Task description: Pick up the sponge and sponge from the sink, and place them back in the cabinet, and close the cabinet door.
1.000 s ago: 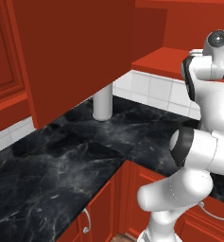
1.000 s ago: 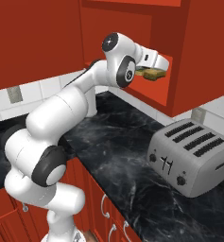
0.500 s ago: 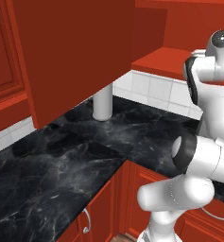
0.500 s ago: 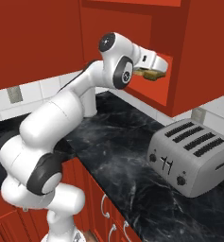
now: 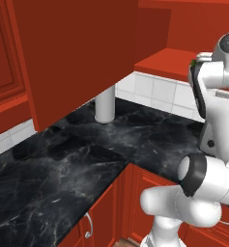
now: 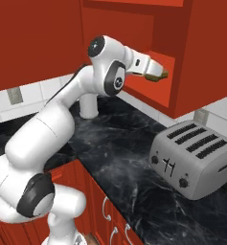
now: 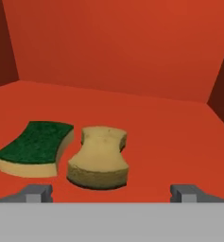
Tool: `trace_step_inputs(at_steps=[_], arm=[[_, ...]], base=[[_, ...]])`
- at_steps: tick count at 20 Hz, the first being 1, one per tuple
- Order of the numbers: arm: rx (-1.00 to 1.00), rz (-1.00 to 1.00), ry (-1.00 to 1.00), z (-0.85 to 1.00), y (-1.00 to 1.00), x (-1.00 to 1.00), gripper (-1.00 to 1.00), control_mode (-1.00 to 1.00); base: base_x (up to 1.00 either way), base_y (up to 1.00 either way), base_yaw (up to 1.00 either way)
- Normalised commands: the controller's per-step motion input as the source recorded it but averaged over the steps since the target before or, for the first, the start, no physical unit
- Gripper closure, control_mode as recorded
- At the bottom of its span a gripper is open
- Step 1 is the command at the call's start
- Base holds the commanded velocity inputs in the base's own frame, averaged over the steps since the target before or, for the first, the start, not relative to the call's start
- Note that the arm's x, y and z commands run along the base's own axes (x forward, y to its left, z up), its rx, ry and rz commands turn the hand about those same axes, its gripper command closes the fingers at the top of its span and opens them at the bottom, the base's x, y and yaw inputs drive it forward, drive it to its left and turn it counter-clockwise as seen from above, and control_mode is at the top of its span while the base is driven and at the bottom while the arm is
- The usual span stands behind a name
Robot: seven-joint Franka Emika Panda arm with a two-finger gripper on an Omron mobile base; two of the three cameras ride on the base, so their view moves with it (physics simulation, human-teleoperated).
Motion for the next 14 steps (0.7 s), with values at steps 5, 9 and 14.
trace_step_inputs(at_steps=[5,9,14], arm=[[-0.03,0.0,-0.15,0.0,0.38,-0.39,-1.0,-1.0],[-0.04,0.0,-0.16,0.0,0.39,-0.48,-1.0,-1.0],[-0.04,0.0,-0.17,0.0,0.41,-0.55,-1.0,-1.0]], base=[[0.0,0.0,0.0],[0.0,0.0,0.0],[0.0,0.0,0.0]])
